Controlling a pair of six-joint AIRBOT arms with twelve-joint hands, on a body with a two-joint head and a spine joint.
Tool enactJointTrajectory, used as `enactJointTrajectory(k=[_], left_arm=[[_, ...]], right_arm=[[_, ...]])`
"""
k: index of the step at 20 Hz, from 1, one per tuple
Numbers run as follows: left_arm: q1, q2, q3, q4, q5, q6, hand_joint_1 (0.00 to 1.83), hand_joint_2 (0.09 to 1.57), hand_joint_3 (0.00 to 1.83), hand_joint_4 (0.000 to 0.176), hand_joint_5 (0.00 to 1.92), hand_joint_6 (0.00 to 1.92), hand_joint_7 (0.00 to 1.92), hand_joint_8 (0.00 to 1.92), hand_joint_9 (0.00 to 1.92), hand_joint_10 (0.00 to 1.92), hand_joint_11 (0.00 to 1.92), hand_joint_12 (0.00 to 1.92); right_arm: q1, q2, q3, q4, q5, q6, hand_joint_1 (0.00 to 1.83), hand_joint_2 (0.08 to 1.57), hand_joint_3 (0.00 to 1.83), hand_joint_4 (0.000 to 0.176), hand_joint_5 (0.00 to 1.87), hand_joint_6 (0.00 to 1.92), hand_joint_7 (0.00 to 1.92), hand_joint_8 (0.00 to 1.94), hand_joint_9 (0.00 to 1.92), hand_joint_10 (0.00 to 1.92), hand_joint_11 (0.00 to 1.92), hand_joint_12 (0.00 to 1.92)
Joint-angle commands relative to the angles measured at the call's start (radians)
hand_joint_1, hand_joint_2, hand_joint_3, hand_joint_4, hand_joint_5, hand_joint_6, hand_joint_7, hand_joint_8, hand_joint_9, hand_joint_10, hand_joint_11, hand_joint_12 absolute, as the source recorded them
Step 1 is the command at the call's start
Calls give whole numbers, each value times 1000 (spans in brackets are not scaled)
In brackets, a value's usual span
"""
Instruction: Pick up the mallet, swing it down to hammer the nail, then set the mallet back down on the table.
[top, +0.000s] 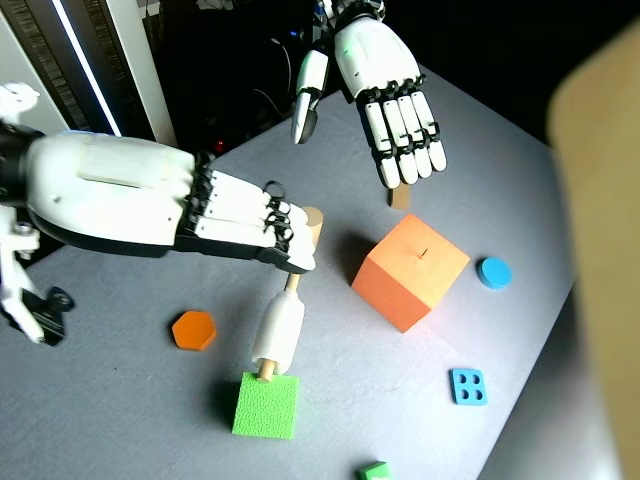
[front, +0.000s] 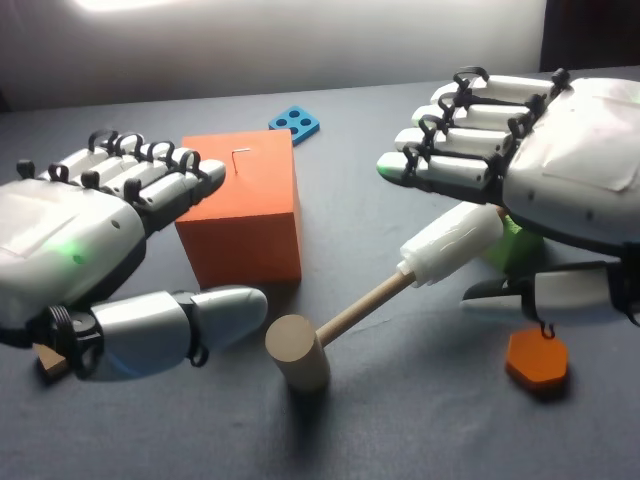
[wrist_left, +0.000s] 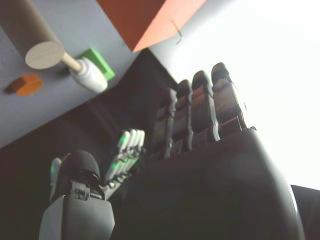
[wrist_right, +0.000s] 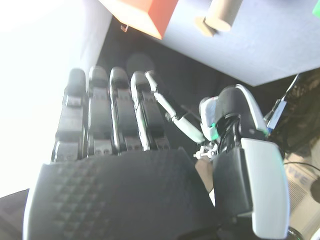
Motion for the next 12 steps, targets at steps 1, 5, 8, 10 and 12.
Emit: enactJointTrajectory(k=[1,5,8,10,12], left_arm=[[-9,3,17,76,-100,-42,0,1123,9,0,120,4,101,7,78,9,32,25],[3,3,82,287,7,-250,0,1126,8,0,131,7,101,5,78,7,39,30],[16,3,124,481,59,-415,0,1127,7,0,123,2,109,7,89,9,46,36],[28,2,154,587,61,-519,0,1126,5,0,97,0,92,0,85,5,45,37],[31,3,170,599,60,-523,0,1126,5,0,93,3,87,2,85,5,44,37]], right_arm=[[4,-13,18,9,97,4,561,1107,0,0,134,4,121,2,112,2,0,299],[14,-63,61,28,-4,-4,862,1075,0,0,48,0,26,0,23,0,0,100],[33,-89,83,42,-91,-4,1025,1015,0,0,21,4,6,1,7,0,0,97],[64,-109,113,99,-175,-4,1080,1011,5,0,44,0,21,0,17,0,0,151],[81,-111,124,110,-187,-3,1049,1035,8,0,36,0,14,0,14,0,0,171]])
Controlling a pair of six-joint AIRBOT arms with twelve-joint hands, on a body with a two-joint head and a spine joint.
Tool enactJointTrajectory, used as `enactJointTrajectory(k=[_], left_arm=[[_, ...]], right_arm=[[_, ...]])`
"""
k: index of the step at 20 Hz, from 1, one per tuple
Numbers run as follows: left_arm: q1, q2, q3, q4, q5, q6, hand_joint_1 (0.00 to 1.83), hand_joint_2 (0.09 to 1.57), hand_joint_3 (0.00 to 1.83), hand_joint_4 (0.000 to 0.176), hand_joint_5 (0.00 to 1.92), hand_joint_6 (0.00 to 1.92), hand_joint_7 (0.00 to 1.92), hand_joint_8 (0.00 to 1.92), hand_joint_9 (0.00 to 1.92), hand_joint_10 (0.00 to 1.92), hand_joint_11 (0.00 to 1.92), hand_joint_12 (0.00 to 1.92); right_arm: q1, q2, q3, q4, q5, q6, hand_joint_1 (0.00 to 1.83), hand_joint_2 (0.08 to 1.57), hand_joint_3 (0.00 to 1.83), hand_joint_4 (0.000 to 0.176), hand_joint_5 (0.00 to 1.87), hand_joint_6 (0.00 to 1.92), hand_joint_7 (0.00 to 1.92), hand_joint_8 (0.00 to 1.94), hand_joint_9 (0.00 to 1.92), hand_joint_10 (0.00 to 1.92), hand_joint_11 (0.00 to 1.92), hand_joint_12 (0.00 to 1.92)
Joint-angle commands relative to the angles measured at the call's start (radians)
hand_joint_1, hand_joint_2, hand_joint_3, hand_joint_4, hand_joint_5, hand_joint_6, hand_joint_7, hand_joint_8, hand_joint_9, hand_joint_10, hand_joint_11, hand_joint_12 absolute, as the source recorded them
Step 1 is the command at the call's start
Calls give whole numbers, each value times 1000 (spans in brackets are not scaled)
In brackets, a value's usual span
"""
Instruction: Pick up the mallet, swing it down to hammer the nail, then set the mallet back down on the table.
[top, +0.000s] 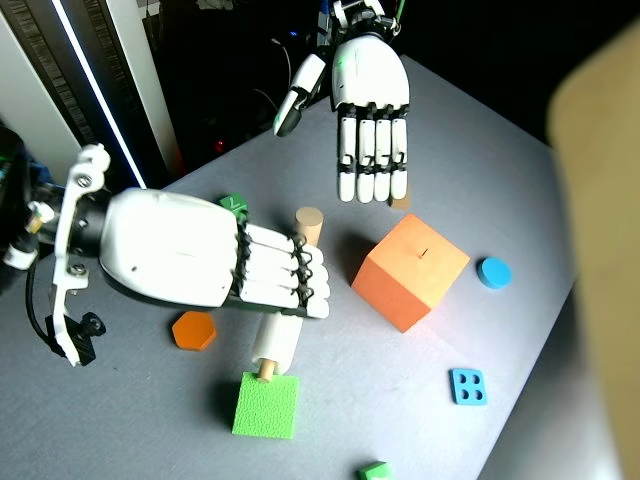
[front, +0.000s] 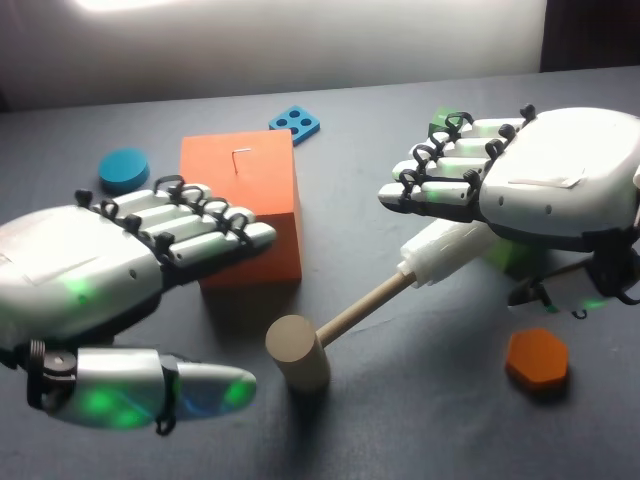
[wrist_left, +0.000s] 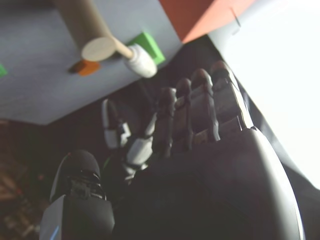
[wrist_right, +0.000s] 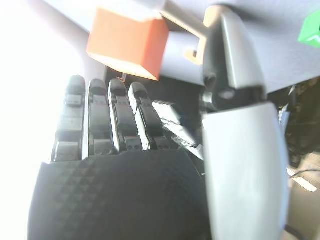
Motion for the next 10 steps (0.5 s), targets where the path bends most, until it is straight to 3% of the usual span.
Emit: enactJointTrajectory(k=[1,6,8,9,10], left_arm=[[-7,4,11,0,-119,-6,0,1126,4,0,99,6,91,3,89,6,48,40],[-7,3,65,15,-126,-3,0,1120,0,0,79,0,64,0,56,0,26,34],[-6,3,78,32,-126,-10,0,1123,2,0,60,0,46,0,38,0,7,28],[-1,3,83,42,-126,-18,0,1128,3,0,64,2,57,5,56,8,24,36],[5,3,89,55,-126,-32,0,1132,5,0,66,3,66,8,62,9,30,40]], right_arm=[[23,4,0,3,71,-1,1054,1037,7,0,35,1,14,1,12,0,0,178],[90,-32,46,3,-77,79,1193,1001,0,0,76,1,44,0,31,1,0,217],[102,-39,66,-4,-90,88,1224,992,0,0,64,1,39,2,32,3,0,231],[103,-44,71,-37,-84,88,1255,983,0,0,48,0,37,1,36,2,0,283],[98,-51,74,-95,-58,87,1254,991,0,0,44,0,45,2,35,1,0,217]])
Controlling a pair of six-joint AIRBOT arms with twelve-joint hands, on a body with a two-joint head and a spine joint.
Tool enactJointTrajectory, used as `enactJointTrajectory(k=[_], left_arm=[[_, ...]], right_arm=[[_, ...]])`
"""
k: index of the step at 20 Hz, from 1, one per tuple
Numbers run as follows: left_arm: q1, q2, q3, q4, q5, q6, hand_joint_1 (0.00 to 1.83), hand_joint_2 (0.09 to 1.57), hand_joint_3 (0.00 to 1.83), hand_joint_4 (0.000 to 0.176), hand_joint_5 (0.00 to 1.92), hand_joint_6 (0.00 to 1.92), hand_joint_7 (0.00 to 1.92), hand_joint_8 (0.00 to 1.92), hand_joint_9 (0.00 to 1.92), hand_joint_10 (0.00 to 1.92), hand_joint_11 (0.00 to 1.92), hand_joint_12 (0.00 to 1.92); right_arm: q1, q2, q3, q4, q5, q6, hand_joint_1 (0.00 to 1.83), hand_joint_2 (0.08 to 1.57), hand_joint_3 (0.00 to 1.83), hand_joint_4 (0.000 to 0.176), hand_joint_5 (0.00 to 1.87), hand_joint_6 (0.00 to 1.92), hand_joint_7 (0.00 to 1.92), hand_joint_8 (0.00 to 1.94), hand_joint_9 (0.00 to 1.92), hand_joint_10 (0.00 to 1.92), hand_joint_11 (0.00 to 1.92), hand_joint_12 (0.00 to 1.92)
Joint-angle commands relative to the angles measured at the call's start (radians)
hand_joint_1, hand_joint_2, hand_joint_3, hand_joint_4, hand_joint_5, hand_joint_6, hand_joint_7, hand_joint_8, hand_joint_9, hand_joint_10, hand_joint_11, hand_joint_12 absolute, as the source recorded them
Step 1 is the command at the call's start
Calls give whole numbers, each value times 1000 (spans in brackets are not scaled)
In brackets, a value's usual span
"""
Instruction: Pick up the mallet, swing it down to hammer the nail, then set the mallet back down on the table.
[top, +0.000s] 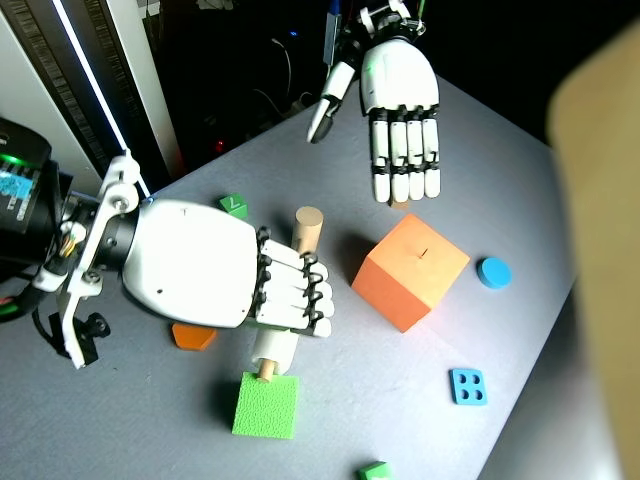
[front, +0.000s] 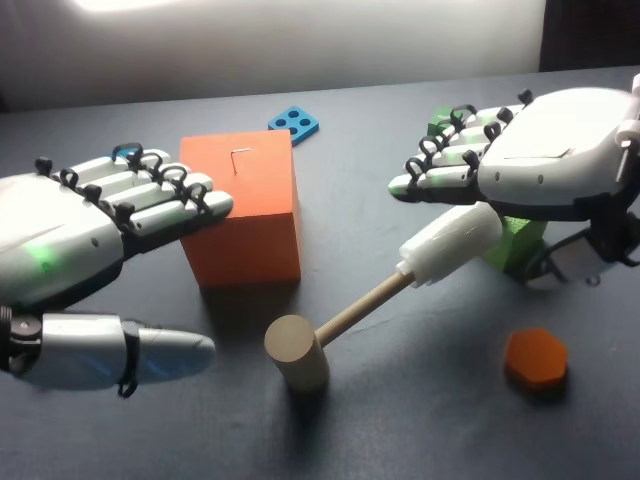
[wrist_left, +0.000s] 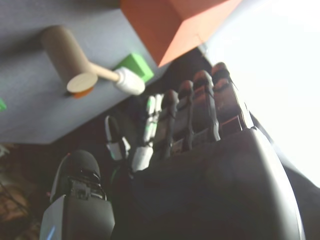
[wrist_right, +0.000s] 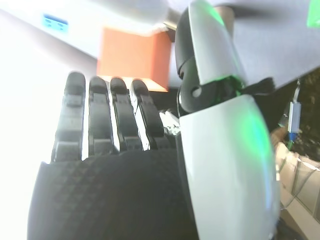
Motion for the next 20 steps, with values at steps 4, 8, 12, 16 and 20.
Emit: enactJointTrajectory(k=[4,8,12,16,20], left_arm=[[-5,-11,34,13,-114,-33,0,1140,7,0,89,10,74,7,68,7,35,46],[-5,-44,65,13,-122,-39,0,1130,1,0,95,8,79,7,76,8,49,56],[-10,-84,90,13,-130,-47,0,1135,2,0,95,8,76,4,74,5,38,55],[-14,-117,116,13,-130,-49,0,1139,3,0,113,11,96,10,79,7,40,62],[-16,-140,149,13,-130,-49,0,1137,2,0,99,2,84,2,70,1,21,59]], right_arm=[[20,-23,8,-9,90,55,1300,994,0,0,45,1,44,0,29,0,0,167],[42,-46,24,-590,-31,723,1326,998,2,0,63,2,54,0,29,0,0,192],[39,-50,17,-874,-33,962,1362,971,0,0,65,1,51,3,54,5,0,215],[57,-83,16,-895,-119,962,1320,953,0,0,11,0,5,0,10,0,0,277],[56,-132,18,-896,-165,980,1273,925,0,0,0,0,0,0,16,2,0,198]])
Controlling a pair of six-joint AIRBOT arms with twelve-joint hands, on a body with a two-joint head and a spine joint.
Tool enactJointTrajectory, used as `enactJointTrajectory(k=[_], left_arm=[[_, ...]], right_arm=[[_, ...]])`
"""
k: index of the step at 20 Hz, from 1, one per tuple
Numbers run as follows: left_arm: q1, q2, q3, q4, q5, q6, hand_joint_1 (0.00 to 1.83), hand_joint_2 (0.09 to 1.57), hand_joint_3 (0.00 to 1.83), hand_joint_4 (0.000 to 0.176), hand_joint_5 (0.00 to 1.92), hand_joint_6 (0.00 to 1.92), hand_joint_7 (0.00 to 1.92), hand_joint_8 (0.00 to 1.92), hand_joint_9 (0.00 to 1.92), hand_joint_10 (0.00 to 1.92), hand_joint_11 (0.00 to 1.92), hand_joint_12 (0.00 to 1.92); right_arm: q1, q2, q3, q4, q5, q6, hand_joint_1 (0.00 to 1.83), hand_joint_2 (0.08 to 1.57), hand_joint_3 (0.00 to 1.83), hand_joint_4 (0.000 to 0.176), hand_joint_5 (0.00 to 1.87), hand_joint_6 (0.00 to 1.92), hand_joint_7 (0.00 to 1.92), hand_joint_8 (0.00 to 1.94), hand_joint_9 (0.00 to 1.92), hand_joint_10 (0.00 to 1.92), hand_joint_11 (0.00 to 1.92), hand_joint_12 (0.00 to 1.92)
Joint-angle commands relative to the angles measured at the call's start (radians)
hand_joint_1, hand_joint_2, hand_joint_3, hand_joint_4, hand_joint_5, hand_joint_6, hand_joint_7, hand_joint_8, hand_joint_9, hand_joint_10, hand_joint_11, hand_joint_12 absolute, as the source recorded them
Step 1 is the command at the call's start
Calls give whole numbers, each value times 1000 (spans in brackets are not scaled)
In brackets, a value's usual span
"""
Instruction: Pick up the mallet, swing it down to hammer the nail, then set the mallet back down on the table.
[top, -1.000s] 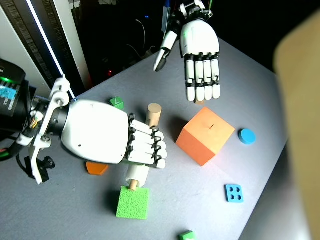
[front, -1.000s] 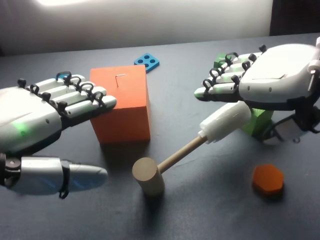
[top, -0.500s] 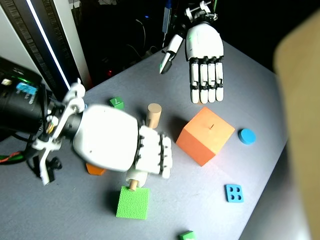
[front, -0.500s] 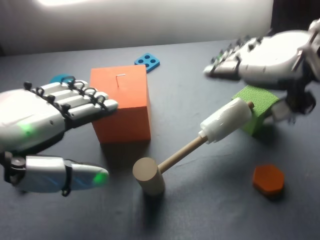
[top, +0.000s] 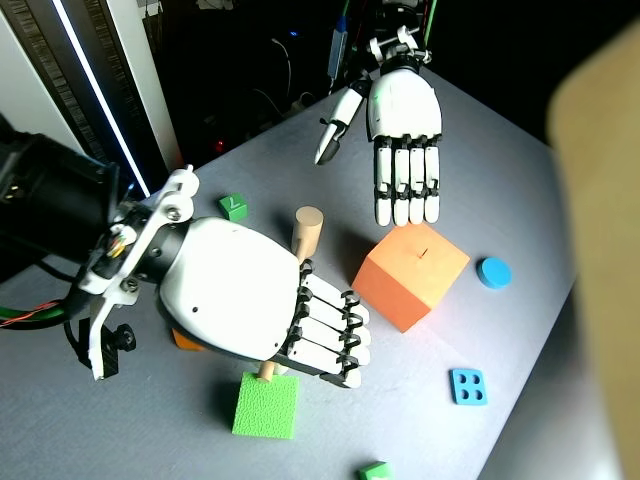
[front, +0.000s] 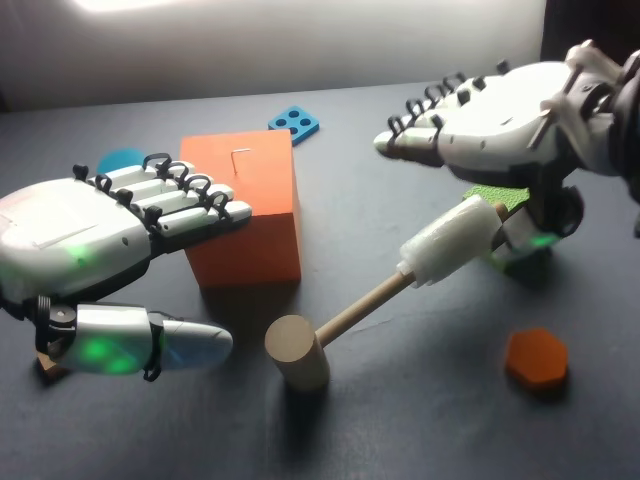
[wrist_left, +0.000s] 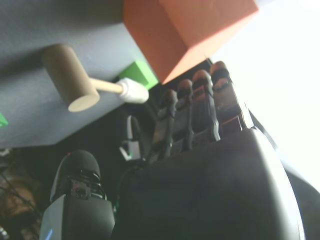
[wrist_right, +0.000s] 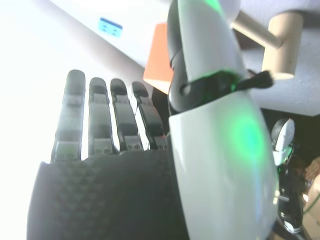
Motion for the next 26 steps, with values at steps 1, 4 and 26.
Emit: enactJointTrajectory(k=[1,4,26], left_arm=[[-14,-1,9,-15,-111,-3,0,1140,3,0,108,6,88,4,73,3,22,60],[-13,-7,26,-23,-107,-3,0,1140,3,0,91,2,77,0,69,0,23,64],[1,-67,78,-82,-138,-3,0,1142,0,0,90,2,90,4,78,5,11,125]], right_arm=[[6,0,3,-33,39,11,1249,926,0,0,0,0,0,0,3,0,0,220],[-16,-41,30,-33,24,47,1187,906,0,0,0,0,0,0,0,0,0,192],[-159,-198,238,-32,164,29,1105,883,3,0,13,3,0,0,0,0,0,294]])
